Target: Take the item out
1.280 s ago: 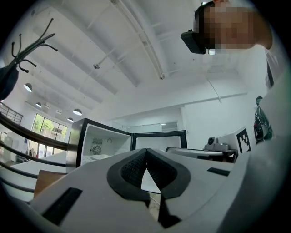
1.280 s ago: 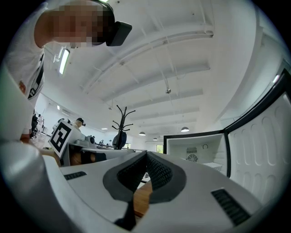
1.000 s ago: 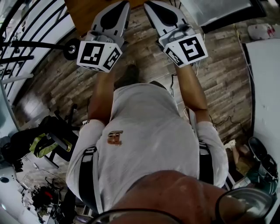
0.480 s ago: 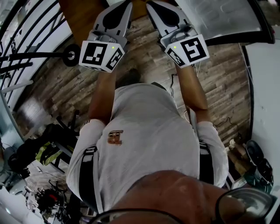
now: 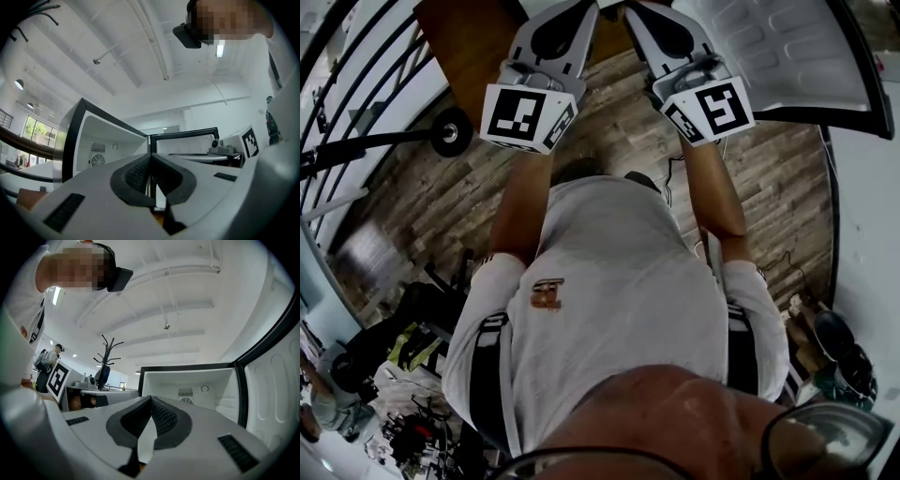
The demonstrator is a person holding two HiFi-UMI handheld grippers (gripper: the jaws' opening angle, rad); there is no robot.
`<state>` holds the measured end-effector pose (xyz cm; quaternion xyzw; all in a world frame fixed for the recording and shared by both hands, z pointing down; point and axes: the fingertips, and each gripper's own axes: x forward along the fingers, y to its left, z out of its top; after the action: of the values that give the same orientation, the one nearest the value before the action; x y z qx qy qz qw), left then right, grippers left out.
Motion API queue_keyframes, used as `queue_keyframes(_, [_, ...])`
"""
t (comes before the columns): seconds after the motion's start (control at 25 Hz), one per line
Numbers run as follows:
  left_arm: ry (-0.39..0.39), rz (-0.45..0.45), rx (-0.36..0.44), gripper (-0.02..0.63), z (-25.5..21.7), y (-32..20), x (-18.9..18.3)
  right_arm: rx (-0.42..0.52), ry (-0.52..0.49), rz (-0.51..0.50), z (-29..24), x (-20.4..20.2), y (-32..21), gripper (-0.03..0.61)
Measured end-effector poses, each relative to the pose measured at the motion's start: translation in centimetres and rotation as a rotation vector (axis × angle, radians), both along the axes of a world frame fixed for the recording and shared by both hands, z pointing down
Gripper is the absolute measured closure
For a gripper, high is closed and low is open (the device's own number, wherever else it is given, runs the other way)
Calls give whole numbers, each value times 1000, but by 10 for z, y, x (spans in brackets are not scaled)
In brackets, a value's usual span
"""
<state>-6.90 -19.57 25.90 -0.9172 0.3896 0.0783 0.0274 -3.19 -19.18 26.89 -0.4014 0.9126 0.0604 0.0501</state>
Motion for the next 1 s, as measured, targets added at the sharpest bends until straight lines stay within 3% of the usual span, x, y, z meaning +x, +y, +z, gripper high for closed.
queue_keyframes(0.28, [-23,21,15,595,5,-58,2,-3,-3,26,3,-6,-59,545])
queue_keyframes(0.72, [-67,32,32,595,13,-102,3,-15,9,61,8,-8,-97,546])
queue_keyframes(1.0, [-184,-17,103,595,15,-116,13,-23,16,60,8,2,-112,545])
